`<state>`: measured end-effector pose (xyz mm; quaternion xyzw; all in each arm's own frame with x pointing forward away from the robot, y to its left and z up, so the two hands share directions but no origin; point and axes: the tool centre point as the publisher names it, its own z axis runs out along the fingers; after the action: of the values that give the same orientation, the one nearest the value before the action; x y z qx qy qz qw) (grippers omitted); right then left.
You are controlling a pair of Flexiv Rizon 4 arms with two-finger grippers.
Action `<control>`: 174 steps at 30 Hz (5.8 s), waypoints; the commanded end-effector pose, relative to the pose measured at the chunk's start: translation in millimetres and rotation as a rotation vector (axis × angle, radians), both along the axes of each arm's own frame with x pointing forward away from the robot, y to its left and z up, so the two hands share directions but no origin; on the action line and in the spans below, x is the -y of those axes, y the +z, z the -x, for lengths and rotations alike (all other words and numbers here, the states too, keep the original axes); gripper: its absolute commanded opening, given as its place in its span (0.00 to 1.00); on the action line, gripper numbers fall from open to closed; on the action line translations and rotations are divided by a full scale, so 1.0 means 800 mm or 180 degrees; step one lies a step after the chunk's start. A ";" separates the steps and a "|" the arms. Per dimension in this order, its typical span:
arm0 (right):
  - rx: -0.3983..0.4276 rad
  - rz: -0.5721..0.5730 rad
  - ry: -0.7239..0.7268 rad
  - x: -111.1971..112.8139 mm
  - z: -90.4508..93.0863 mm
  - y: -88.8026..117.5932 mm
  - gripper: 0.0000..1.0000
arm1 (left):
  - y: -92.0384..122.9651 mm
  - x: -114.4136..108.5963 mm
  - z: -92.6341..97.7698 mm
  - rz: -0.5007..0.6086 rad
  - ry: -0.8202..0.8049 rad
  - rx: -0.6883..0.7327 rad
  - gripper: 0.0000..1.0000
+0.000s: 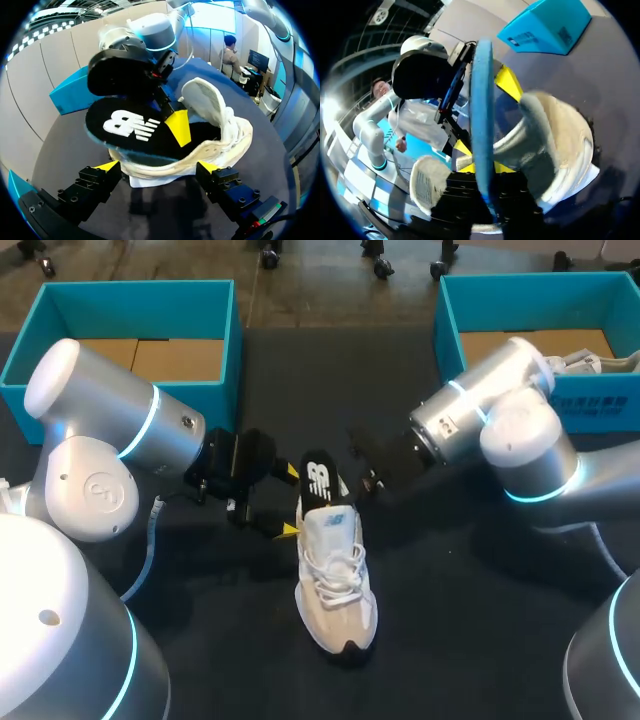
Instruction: Take the shoe out of the shoebox, open the shoe tongue, remove and reinsert the insole, then place the shoe into the shoebox
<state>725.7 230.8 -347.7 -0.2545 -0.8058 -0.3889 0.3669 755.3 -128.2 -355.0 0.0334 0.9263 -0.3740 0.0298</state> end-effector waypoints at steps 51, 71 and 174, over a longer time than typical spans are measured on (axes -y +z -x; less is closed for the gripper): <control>-0.0204 0.0304 0.0199 0.007 0.003 0.006 0.26 | -0.001 0.002 0.000 -0.0013 0.0004 0.0003 1.00; 0.0015 0.0378 0.0153 0.015 -0.020 0.012 0.18 | -0.001 0.002 0.000 -0.0013 0.0004 0.0003 1.00; 0.0599 0.1632 -0.1703 0.022 -0.010 0.107 0.00 | 0.147 -0.194 -0.073 -0.0653 -0.0369 0.0345 1.00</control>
<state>734.9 209.5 -262.8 -0.4935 -0.8098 -0.2922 0.1235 814.8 26.6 -237.5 0.1098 0.9529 -0.2774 0.0543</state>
